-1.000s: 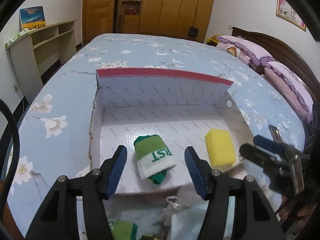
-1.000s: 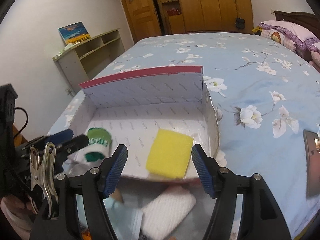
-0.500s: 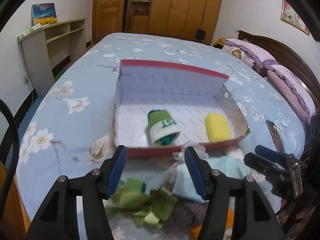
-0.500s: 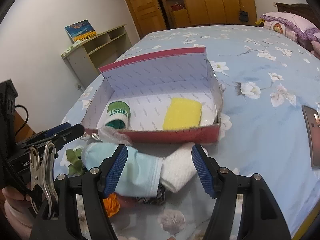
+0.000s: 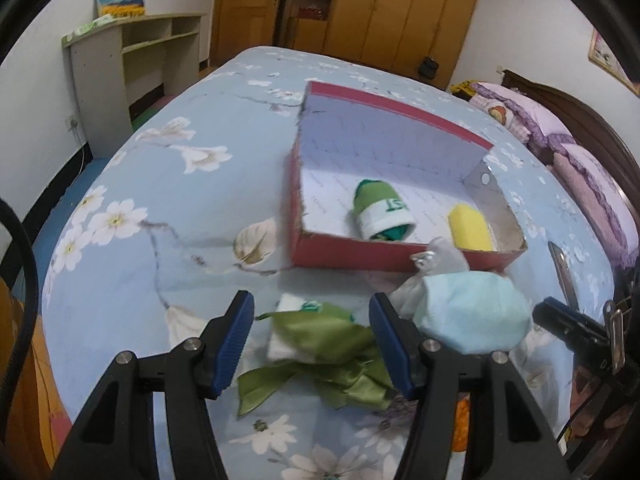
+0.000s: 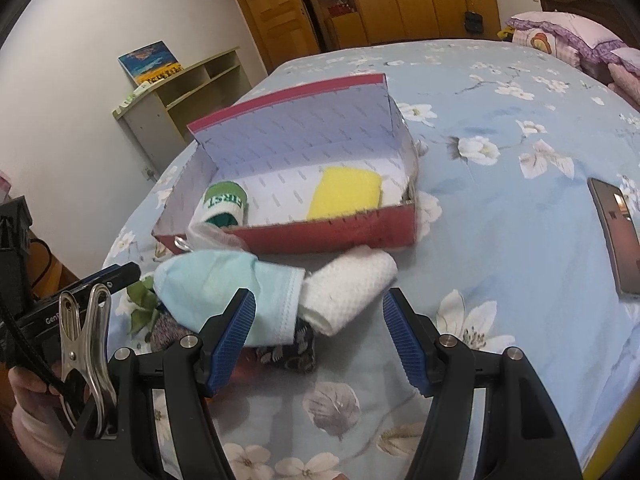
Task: Organize soft objects
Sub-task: 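Grasp a second green-white FIRST sock with the left gripper, then grasp the white rolled towel with the right gripper while the left holds the sock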
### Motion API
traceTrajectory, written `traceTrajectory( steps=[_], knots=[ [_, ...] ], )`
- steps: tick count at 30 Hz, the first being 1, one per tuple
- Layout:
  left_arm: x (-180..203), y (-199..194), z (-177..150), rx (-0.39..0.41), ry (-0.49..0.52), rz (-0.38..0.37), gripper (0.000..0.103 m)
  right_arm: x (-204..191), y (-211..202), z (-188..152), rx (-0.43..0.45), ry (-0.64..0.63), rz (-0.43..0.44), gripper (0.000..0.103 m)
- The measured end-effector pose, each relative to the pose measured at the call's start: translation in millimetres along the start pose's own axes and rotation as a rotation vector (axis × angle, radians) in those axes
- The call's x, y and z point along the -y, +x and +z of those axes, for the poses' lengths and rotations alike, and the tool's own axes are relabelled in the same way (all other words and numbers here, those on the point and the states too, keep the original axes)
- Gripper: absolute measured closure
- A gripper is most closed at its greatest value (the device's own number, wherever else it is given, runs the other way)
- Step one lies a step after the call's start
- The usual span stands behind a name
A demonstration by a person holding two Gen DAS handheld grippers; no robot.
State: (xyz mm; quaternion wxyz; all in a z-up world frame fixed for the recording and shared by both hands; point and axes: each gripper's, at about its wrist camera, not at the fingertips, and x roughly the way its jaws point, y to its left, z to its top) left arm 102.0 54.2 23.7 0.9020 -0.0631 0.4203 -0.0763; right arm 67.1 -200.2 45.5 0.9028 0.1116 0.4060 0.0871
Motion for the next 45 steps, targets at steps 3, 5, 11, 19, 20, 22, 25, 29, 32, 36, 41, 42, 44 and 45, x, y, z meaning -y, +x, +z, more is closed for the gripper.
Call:
traceTrajectory(
  steps=[3,5,11,19,20,22,25,29,32,36,41,42,44,45],
  knots=[
    [-9,1,3,0.007,-0.031,0.001,0.046,4,2,-2,-0.006,0.011,-0.007,0.035],
    [-8,1,7,0.024,-0.027,-0.010,0.047,7,3,-3,-0.008,0.022,-0.014,0.035],
    [-7,18,17,0.001,-0.033,-0.058,0.056,10,5,-5,-0.008,0.027,-0.031,0.035],
    [0,28,4,-0.079,0.003,-0.088,0.059,13,7,-6,-0.014,0.036,-0.025,0.035],
    [1,28,2,-0.084,0.009,-0.088,0.059,13,7,-6,-0.015,0.037,-0.023,0.035],
    [2,29,-2,-0.094,0.014,-0.087,0.059,13,8,-7,-0.019,0.037,-0.022,0.035],
    [5,30,-9,-0.111,0.026,-0.083,0.058,14,10,-8,-0.023,0.038,-0.020,0.035],
    [6,34,-17,-0.117,0.040,-0.056,0.058,18,14,-9,-0.035,0.051,-0.022,0.035],
    [8,38,-20,-0.123,0.056,-0.019,0.052,23,17,-8,-0.041,0.066,-0.030,0.035],
    [7,48,-23,-0.148,0.043,-0.014,0.051,29,23,-5,-0.052,0.081,-0.031,0.035],
    [3,48,-21,-0.143,0.029,-0.034,0.052,32,31,3,-0.060,0.098,-0.015,0.035],
    [2,47,-21,-0.138,0.026,-0.039,0.054,32,34,5,-0.061,0.101,-0.010,0.035],
    [1,45,-21,-0.132,0.021,-0.045,0.056,31,39,7,-0.069,0.104,-0.002,0.035],
    [0,43,-22,-0.128,0.020,-0.046,0.057,30,41,7,-0.076,0.107,0.005,0.035]
  ],
)
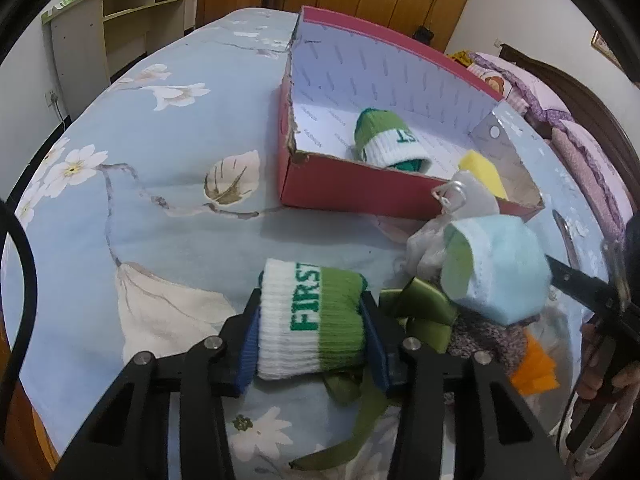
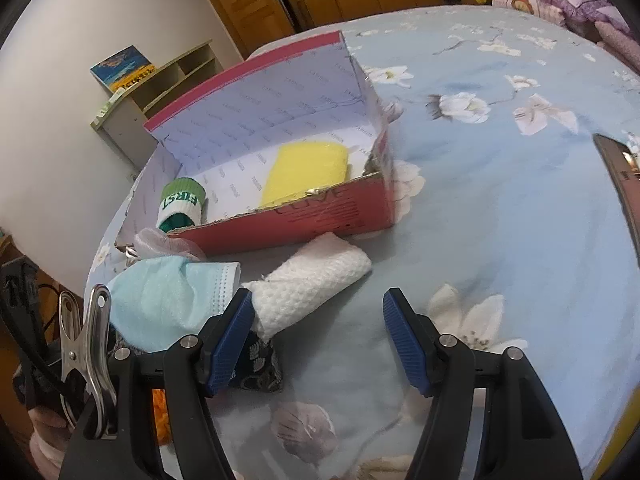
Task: Organize soft objects
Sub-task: 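Grasp the white rolled towel with the right gripper while the left holds the sock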
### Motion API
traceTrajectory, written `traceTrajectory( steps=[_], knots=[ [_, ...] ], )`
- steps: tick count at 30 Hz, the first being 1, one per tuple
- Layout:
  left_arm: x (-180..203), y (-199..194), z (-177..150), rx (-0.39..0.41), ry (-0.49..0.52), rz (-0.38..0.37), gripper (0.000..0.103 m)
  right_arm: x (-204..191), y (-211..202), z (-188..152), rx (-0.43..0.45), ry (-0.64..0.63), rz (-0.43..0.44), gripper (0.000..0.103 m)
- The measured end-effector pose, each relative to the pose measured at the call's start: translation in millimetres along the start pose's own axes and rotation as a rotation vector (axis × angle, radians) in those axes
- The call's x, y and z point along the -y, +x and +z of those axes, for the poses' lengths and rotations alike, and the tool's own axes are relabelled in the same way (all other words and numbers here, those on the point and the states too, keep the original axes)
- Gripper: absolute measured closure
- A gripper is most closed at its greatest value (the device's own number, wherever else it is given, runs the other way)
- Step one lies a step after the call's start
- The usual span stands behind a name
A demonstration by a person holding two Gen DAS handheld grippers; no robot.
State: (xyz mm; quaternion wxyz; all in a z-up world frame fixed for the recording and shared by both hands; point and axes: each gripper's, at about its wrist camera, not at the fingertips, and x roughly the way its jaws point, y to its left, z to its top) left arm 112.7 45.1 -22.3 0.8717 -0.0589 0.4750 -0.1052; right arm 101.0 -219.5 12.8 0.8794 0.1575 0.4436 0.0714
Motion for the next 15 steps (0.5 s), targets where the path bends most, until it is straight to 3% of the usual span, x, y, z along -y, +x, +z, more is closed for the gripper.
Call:
traceTrajectory(
  steps=[5,15],
  knots=[
    [-2,-13,0,0.039,-0.012,-0.007,0.058,0,-3,-1,-0.004,0.011,0.025,0.035],
    [-9,-27,2,0.090,-0.030,0.037,0.058,10,-18,0,-0.042,0.084,-0.012,0.035]
  ],
)
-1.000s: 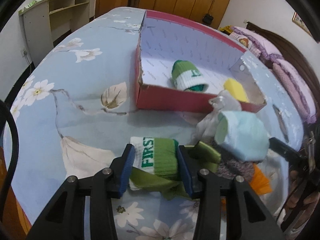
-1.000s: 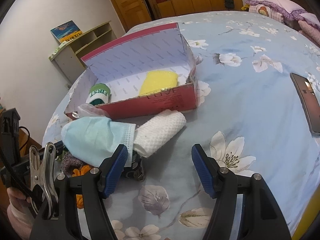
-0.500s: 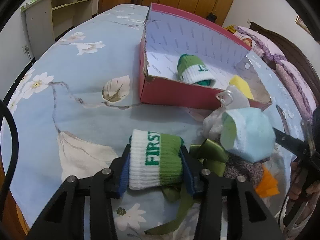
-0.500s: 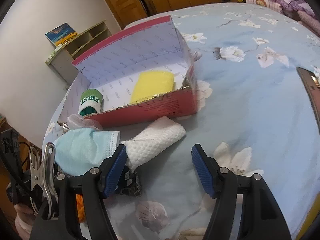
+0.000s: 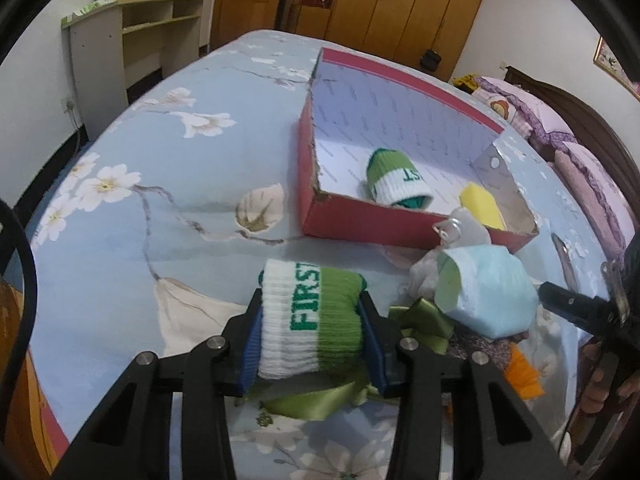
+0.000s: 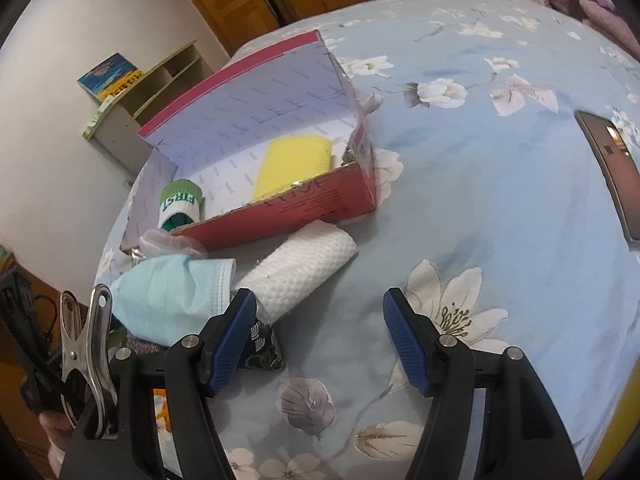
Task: Organize soft objects
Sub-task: 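Grasp the white rolled towel with the right gripper while the left holds the sock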
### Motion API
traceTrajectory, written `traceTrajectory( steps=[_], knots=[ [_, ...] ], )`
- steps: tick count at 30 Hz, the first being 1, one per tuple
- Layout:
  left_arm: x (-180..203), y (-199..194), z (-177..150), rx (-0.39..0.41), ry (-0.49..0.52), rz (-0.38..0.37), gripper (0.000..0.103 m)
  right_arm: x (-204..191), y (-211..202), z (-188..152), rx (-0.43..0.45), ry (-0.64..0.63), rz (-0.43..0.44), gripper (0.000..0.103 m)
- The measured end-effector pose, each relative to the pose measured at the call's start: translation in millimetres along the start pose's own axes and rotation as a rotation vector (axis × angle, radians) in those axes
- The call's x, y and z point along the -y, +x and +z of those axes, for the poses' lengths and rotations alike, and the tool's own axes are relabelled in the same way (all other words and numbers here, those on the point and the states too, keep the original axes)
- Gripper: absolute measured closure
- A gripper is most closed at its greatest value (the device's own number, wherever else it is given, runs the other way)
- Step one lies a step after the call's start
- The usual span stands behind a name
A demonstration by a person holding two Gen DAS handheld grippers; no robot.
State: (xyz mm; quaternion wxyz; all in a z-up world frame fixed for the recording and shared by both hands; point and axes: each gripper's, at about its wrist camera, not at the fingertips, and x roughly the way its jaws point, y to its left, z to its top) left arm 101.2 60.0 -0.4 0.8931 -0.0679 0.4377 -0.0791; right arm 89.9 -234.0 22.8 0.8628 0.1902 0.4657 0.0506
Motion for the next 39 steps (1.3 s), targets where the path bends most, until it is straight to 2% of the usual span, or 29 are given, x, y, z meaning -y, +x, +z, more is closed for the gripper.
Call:
traceTrajectory(
  steps=[5,10,14,18,22,25,27,30,33,39],
  knots=[
    [-5,-2,0,0.011,-0.016,0.007,0.058,4,-5,8,0.012,0.035,-0.002,0.035],
    [-8,-4,1,0.017,-0.024,0.005,0.058,3,-6,11,0.004,0.076,0.060,0.035],
    [-8,-4,0,0.019,-0.029,-0.003,0.058,0,-12,8,0.008,0.071,0.068,0.035],
    [-6,-3,-2,0.013,-0.028,-0.017,0.058,-3,-3,10,-0.010,0.077,0.051,0.035],
    [-7,-5,-2,0.018,-0.032,-0.019,0.058,-3,16,15,-0.055,0.117,0.079,0.037],
    [-8,-7,-3,0.024,-0.032,-0.018,0.058,-3,29,17,-0.081,0.139,0.102,0.050],
    [-8,-9,-4,0.025,-0.032,-0.018,0.058,-4,33,16,-0.070,0.128,0.094,0.067],
    [-8,-11,-4,0.028,-0.033,-0.019,0.058,-4,30,13,-0.037,0.108,0.075,0.081],
    [-7,-14,-4,0.033,-0.033,-0.023,0.058,0,23,10,-0.012,0.106,0.101,0.088],
    [-1,-19,-4,0.039,-0.021,-0.033,0.058,1,0,5,0.057,0.084,0.129,0.091]
  ],
)
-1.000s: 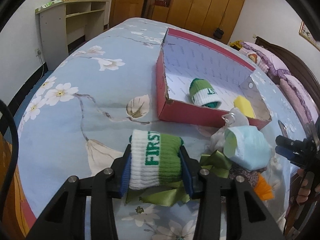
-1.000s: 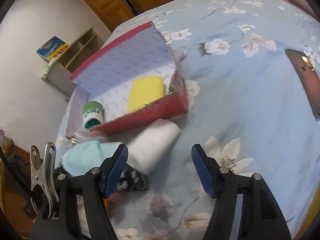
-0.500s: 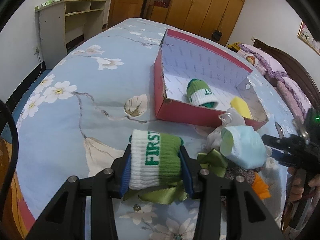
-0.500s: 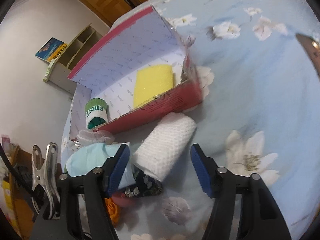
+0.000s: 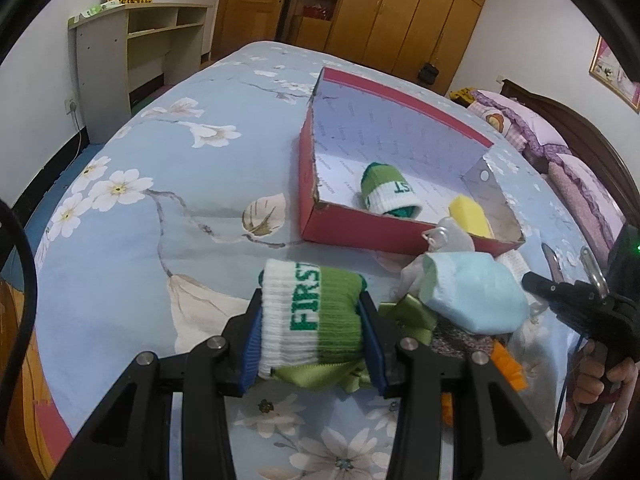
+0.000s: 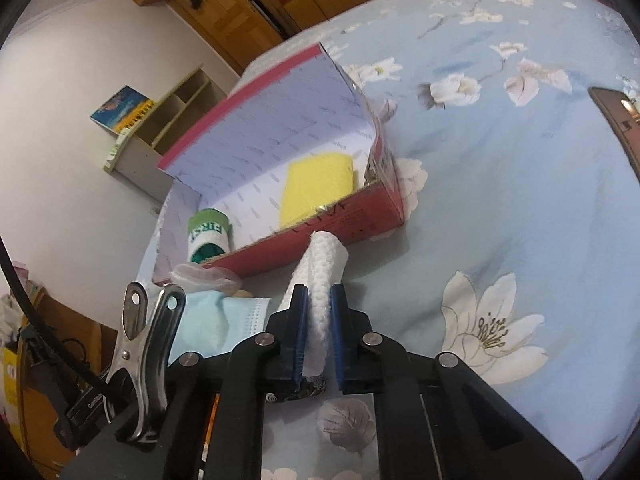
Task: Organize soft objects
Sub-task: 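Grasp the white rolled towel with the right gripper while the left holds the sock, then place the sock and white towel into the pink box, opening both grippers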
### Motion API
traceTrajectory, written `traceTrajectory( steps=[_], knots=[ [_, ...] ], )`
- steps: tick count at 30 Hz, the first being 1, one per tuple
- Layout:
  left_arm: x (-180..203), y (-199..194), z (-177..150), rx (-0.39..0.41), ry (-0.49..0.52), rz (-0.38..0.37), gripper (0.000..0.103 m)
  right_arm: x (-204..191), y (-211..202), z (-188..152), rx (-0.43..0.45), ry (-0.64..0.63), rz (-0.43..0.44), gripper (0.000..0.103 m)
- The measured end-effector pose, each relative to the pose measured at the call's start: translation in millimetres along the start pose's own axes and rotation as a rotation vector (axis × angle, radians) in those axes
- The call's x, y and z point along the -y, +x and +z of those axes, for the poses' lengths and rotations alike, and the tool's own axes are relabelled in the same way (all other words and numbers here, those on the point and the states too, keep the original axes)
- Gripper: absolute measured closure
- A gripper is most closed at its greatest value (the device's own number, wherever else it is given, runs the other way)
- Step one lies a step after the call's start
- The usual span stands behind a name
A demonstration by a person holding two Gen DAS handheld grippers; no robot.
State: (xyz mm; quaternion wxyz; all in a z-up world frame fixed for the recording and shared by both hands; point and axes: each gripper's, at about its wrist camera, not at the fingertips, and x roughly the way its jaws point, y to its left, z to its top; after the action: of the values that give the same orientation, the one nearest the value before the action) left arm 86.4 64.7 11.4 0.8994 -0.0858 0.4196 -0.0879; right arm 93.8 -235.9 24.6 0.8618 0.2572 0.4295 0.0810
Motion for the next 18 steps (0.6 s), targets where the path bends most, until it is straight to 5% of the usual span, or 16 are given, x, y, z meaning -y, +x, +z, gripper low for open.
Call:
traceTrajectory(
  steps=[11,18],
  knots=[
    [10,-13,12,0.037,0.023,-0.023,0.058,-9,-31,5,0.090,-0.046,0.037,0.091],
    [21,-16,22,0.057,0.051,-0.041,0.058,-25,-47,6,0.159,-0.134,-0.015,0.091]
  ],
)
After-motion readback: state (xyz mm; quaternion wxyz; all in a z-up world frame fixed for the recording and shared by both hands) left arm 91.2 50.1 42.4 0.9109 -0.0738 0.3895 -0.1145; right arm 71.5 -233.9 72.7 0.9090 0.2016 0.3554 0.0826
